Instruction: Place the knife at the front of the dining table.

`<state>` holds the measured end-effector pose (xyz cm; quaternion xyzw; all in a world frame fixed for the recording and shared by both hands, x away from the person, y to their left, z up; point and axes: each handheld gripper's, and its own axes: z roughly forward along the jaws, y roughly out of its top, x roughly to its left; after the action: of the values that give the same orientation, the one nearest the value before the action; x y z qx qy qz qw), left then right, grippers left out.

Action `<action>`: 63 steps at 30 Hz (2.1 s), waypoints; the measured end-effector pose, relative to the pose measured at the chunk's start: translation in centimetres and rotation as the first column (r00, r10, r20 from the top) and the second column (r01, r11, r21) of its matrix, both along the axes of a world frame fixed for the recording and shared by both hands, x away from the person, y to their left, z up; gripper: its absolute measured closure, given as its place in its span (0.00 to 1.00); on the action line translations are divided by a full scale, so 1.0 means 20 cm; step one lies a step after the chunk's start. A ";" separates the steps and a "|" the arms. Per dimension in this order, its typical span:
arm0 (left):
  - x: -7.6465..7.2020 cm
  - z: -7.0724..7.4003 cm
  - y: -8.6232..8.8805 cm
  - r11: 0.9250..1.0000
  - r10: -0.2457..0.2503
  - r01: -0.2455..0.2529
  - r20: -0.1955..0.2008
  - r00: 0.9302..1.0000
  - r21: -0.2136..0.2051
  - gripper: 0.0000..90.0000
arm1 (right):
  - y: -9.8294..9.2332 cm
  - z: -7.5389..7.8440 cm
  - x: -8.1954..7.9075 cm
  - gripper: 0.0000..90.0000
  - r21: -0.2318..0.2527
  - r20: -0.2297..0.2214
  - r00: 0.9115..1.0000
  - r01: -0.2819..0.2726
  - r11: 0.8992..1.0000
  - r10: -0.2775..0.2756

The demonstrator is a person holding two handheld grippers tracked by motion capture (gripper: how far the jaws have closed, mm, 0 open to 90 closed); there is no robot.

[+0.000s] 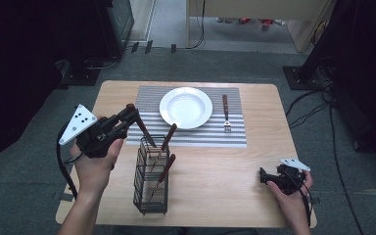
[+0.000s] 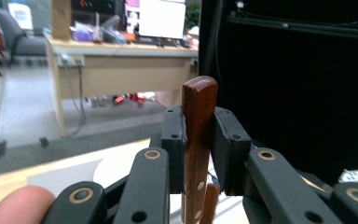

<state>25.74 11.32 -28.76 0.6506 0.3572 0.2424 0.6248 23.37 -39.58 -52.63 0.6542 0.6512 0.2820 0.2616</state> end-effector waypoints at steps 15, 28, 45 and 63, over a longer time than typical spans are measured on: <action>0.10 0.10 0.06 0.997 0.070 -0.068 0.051 0.996 -0.048 0.86 | 0.00 0.00 0.00 0.00 0.000 0.000 1.000 0.000 1.000 0.000; 0.35 0.04 0.09 0.991 0.134 -0.133 0.003 0.991 -0.030 0.86 | 0.00 0.00 0.00 0.00 0.000 0.000 1.000 0.000 1.000 0.000; 0.73 -0.31 0.11 0.983 0.179 -0.171 -0.161 0.970 0.067 0.86 | 0.00 0.00 0.00 0.00 0.001 -0.001 1.000 0.000 1.000 0.000; 0.86 -0.42 0.09 0.975 0.156 -0.100 -0.292 0.944 0.197 0.86 | 0.00 0.00 0.00 0.00 0.000 -0.001 1.000 0.000 1.000 0.000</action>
<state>42.87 13.16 -37.11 0.7091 0.4678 0.2103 0.4839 23.37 -39.58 -52.62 0.6544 0.6512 0.2819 0.2612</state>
